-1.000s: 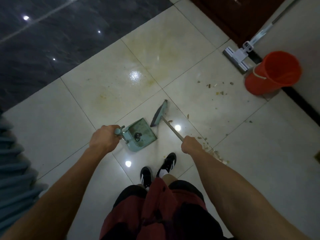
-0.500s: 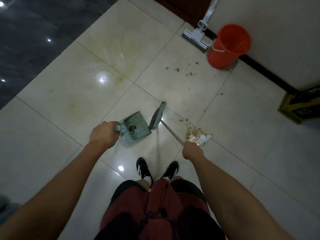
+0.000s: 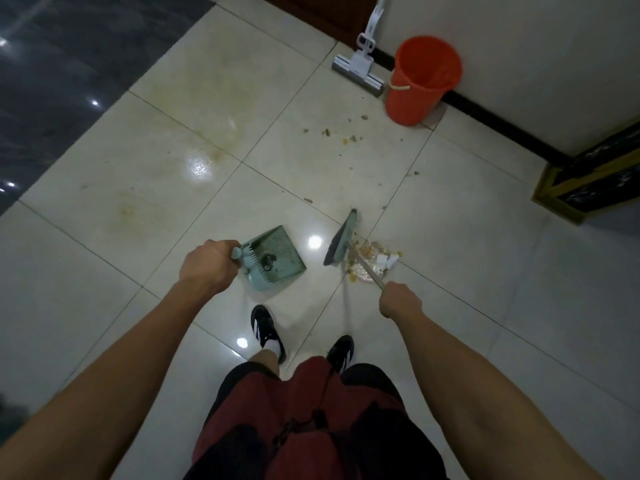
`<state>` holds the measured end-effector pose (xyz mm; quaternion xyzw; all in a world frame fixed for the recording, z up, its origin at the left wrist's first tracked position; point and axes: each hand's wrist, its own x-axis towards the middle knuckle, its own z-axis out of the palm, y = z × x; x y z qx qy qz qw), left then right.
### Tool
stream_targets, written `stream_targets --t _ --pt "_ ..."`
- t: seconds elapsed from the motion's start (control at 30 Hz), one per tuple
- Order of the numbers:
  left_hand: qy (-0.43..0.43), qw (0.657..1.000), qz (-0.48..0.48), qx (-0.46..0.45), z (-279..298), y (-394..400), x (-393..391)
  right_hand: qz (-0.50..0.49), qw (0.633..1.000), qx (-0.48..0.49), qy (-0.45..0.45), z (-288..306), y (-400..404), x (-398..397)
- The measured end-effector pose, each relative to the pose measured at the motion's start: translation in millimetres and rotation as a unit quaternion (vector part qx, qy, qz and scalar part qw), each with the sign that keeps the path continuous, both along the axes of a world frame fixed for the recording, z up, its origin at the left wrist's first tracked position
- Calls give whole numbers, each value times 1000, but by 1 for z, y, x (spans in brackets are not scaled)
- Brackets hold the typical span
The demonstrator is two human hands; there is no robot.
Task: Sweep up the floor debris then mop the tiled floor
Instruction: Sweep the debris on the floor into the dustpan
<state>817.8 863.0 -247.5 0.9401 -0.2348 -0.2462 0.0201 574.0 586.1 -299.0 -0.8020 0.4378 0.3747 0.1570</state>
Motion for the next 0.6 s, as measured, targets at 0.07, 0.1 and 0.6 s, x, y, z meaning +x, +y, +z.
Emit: stream_targets --t 0.07,0.1,0.6 --pt "-10 1000 11 0 2 -5 -23 2 1000 1 -17 1 -9 -17" --pt "-12 1000 18 0 2 -5 -34 -1 1000 7 -28 2 -11 -23" --pt "-1 988 156 -7 7 109 -147 134 987 46 -77 -1 59 -51"
